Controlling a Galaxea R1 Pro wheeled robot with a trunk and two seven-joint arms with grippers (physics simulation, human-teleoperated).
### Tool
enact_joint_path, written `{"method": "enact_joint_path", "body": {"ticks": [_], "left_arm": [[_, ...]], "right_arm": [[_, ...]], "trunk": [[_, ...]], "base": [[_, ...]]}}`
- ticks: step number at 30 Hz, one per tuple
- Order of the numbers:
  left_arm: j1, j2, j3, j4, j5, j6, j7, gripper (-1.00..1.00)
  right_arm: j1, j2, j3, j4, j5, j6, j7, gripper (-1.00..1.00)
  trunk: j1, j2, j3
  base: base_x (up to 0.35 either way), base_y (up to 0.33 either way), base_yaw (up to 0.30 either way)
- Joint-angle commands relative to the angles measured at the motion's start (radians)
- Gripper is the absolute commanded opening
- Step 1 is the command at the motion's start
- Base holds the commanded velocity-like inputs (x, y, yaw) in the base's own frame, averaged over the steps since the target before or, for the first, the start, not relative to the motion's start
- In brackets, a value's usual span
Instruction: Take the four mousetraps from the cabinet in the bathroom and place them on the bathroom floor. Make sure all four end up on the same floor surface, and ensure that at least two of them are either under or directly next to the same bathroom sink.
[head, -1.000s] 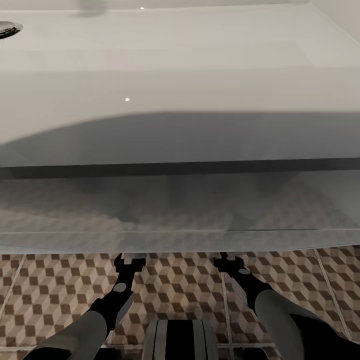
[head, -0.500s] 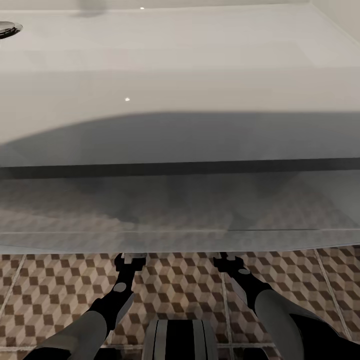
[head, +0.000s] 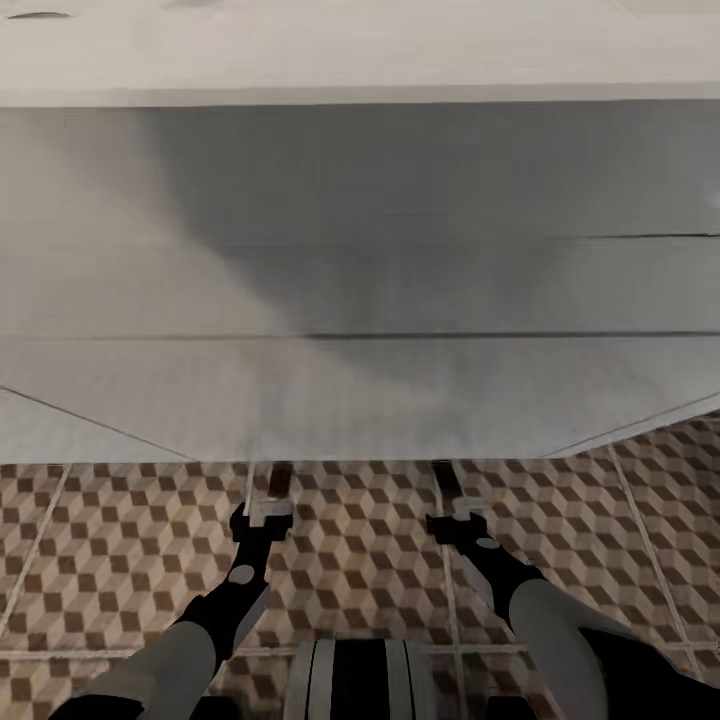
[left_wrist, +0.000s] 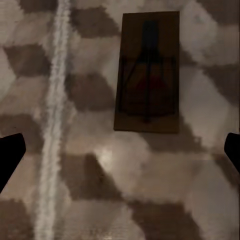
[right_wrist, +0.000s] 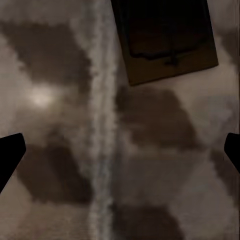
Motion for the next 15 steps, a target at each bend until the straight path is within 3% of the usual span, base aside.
{"method": "enact_joint_path", "body": {"ticks": [1,15], "left_arm": [[-0.001,0.001,-0.004,0.001,-0.01,-0.001,0.011,1.0],[-0.001,0.002,-0.001,0.001,-0.01,-0.002,0.012,1.0]], "right_arm": [[0.0,0.001,-0.008,0.001,0.011,-0.003,-0.002,1.0],[0.0,0.004,-0.006,0.001,0.015,-0.004,-0.002,1.0]], "trunk": [[-0.001,0.0,0.0],[-0.001,0.0,0.0]], "base": [[-0.321,0.0,0.0],[-0.338,0.0,0.0]]}}
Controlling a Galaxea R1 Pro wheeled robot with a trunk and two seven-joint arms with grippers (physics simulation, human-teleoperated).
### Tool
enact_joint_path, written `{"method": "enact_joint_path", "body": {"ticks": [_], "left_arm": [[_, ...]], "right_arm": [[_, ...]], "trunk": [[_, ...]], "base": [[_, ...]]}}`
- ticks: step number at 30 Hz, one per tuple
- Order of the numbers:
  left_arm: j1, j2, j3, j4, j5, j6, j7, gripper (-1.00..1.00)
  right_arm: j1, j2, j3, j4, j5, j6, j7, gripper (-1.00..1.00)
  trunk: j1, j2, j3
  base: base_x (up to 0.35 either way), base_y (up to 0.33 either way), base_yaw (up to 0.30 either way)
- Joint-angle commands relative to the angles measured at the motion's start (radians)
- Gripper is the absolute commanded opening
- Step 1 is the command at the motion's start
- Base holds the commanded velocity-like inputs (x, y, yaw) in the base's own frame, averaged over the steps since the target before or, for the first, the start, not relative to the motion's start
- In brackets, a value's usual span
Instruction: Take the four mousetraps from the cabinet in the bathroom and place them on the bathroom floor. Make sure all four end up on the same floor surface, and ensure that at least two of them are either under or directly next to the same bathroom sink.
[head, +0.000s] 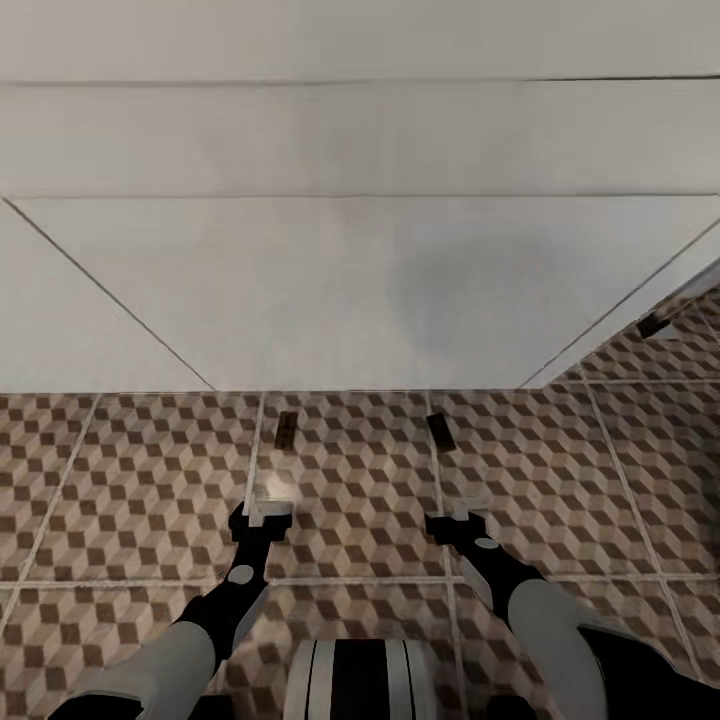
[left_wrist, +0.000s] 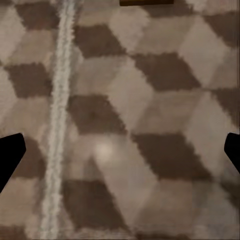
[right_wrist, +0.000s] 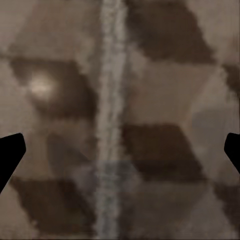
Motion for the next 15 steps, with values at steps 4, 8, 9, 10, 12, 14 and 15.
{"method": "enact_joint_path", "body": {"ticks": [4,8,9,10,12,14,15], "left_arm": [[-0.001,0.0,-0.004,0.001,-0.01,-0.001,0.01,1.0],[-0.001,0.0,-0.003,0.001,-0.01,-0.001,0.01,1.0],[-0.001,0.0,-0.003,0.001,-0.01,-0.001,0.01,1.0],[-0.001,0.0,-0.003,0.001,-0.01,-0.001,0.01,1.0],[-0.001,0.0,-0.002,0.001,-0.009,-0.001,0.01,1.0],[-0.001,0.0,-0.002,0.001,-0.009,-0.001,0.01,1.0],[-0.001,0.0,-0.002,0.001,-0.009,-0.001,0.01,1.0]], "right_arm": [[0.0,0.001,-0.008,0.001,0.011,-0.003,-0.002,1.0],[0.0,0.001,-0.008,0.001,0.011,-0.003,-0.002,1.0],[0.0,0.001,-0.007,0.001,0.011,-0.003,-0.002,1.0],[0.0,0.001,-0.007,0.001,0.011,-0.003,-0.002,1.0],[0.0,0.001,-0.007,0.001,0.011,-0.003,-0.002,1.0],[0.0,0.001,-0.007,0.001,0.012,-0.003,-0.002,1.0],[0.0,0.001,-0.007,0.001,0.011,-0.004,-0.002,1.0]], "trunk": [[-0.001,0.0,0.0],[-0.001,0.0,0.0],[-0.001,0.0,0.0],[-0.001,0.0,0.0],[-0.001,0.0,0.0],[-0.001,0.0,0.0],[-0.001,0.0,0.0]], "base": [[-0.345,0.0,0.0],[-0.346,0.0,0.0],[-0.346,0.0,0.0],[-0.346,0.0,0.0],[-0.346,0.0,0.0],[-0.346,0.0,0.0],[-0.346,0.0,0.0]]}}
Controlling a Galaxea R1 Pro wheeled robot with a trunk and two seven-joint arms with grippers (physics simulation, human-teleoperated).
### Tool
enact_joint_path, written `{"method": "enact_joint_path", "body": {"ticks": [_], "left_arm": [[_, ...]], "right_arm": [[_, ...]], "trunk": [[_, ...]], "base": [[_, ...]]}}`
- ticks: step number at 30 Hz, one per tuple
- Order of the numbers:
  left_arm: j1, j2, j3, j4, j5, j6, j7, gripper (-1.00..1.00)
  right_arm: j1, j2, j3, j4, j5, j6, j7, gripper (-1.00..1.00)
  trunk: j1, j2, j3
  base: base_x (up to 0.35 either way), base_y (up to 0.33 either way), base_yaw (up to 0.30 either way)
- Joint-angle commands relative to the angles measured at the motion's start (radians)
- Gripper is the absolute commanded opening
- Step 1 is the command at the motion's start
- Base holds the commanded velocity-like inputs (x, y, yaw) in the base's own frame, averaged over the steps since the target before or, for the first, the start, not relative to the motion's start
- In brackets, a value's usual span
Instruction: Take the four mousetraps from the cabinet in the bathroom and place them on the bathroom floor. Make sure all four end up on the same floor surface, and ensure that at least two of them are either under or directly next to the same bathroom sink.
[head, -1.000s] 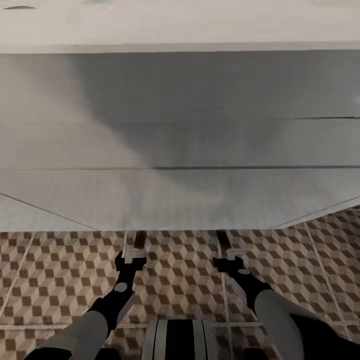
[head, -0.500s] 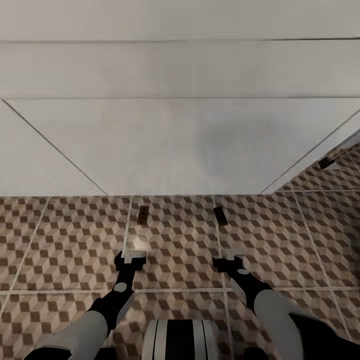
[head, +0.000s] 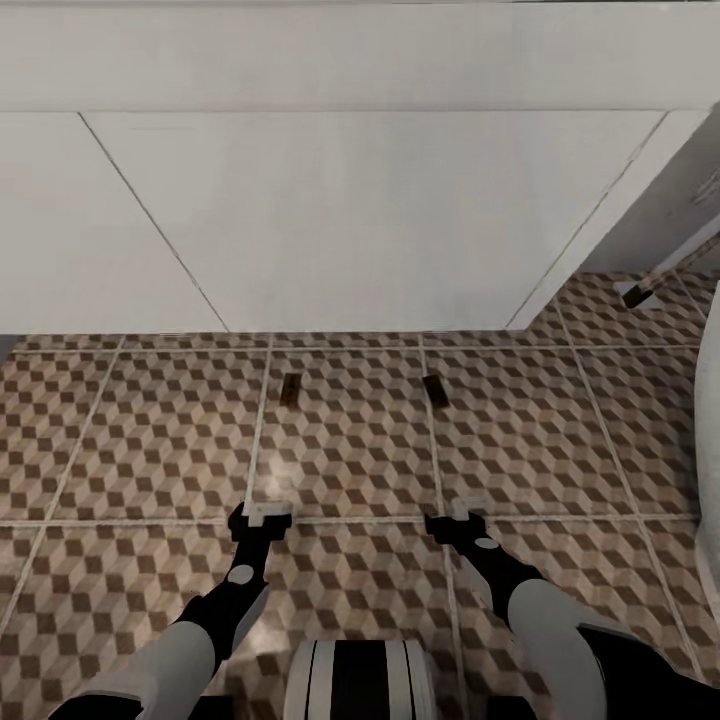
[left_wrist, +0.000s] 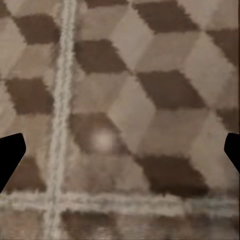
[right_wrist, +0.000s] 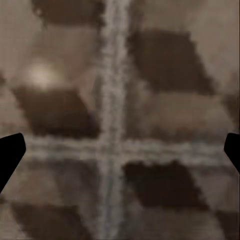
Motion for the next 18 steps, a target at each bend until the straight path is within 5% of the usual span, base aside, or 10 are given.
{"method": "enact_joint_path", "body": {"ticks": [1,18], "left_arm": [[-0.001,0.0,-0.005,0.001,-0.01,-0.001,0.01,1.0],[-0.001,0.0,-0.004,0.001,-0.005,-0.001,0.01,1.0]], "right_arm": [[0.0,0.001,-0.008,0.001,0.01,-0.004,-0.002,1.0],[0.0,0.001,-0.008,0.001,0.01,-0.009,-0.002,1.0]], "trunk": [[-0.001,0.0,0.0],[-0.001,0.0,0.0]], "base": [[-0.346,0.0,0.0],[-0.346,0.0,0.0]]}}
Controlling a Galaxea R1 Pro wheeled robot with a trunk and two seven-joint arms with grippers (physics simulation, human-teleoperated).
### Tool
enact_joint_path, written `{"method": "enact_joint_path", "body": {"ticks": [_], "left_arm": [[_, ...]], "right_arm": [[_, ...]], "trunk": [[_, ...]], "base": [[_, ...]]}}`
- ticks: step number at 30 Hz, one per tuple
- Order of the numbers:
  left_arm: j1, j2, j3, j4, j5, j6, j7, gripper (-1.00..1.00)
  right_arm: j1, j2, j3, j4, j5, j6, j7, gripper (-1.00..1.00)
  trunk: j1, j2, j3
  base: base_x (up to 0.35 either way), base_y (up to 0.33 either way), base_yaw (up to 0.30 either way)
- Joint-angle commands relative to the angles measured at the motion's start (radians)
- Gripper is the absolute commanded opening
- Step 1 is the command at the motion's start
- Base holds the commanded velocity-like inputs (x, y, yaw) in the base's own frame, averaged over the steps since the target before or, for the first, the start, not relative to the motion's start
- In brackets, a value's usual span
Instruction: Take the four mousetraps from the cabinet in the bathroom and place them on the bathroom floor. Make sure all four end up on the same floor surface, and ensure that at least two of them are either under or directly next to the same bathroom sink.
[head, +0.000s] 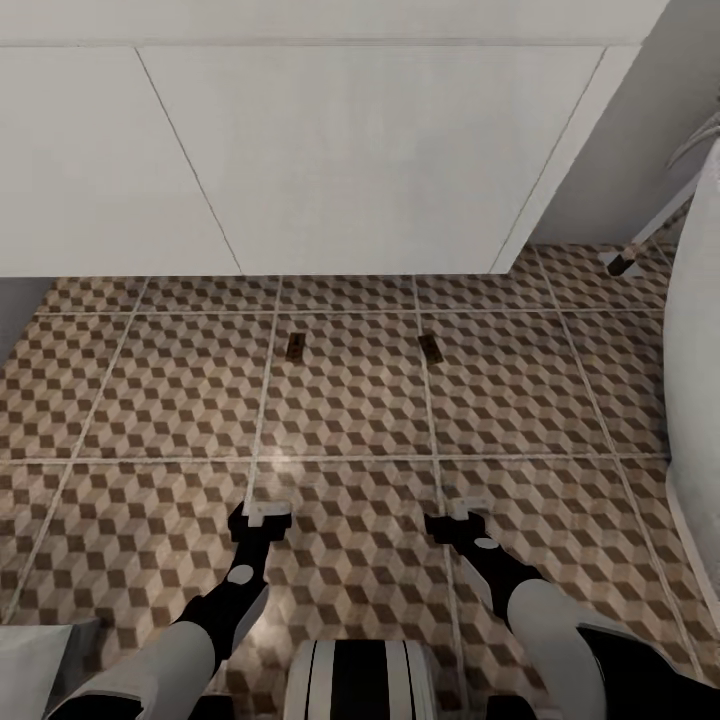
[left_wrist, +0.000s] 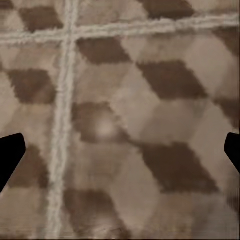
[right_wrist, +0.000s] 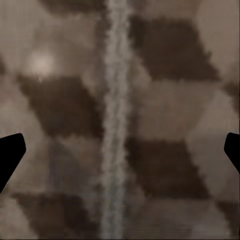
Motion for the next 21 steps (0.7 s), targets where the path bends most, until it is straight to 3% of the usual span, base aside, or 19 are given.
{"method": "enact_joint_path", "body": {"ticks": [1,21], "left_arm": [[-0.001,0.0,-0.005,0.001,-0.009,-0.001,0.01,1.0],[-0.001,0.0,-0.002,0.001,-0.007,-0.001,0.01,1.0]], "right_arm": [[0.0,0.0,-0.008,0.001,0.01,-0.003,-0.002,1.0],[0.0,0.0,-0.008,0.001,0.008,-0.004,-0.002,1.0]], "trunk": [[-0.001,0.0,0.0],[-0.001,0.0,0.0]], "base": [[-0.346,0.0,0.0],[-0.346,0.0,0.0]]}}
